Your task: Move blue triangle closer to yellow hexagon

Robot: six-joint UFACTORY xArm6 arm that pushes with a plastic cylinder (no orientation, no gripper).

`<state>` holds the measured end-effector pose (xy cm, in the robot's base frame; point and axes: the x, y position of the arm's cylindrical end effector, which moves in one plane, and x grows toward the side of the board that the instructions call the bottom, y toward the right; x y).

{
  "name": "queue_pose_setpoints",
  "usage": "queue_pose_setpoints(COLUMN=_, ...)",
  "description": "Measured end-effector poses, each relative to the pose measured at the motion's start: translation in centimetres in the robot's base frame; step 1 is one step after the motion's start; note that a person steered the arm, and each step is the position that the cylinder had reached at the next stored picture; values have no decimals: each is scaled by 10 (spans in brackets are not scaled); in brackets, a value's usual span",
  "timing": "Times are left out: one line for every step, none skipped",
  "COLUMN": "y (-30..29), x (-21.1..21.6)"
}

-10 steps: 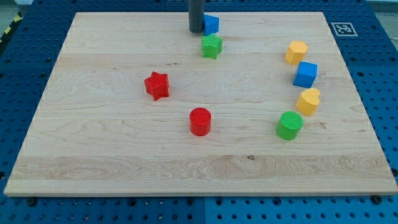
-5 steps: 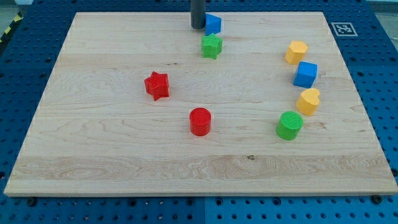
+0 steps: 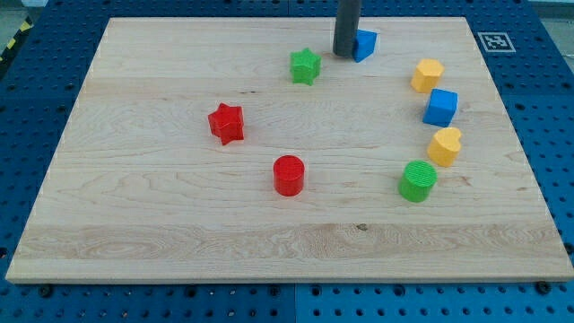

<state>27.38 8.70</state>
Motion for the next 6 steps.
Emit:
queue_pose_setpoints(y=9, x=0)
queue_pose_setpoints(y=24, x=-8)
queue_pose_setpoints(y=31, x=-28)
queue_pose_setpoints(y=44, x=-37)
queue_pose_setpoints(y=64, x=-37)
queue_pose_setpoints(y=80, x=-37)
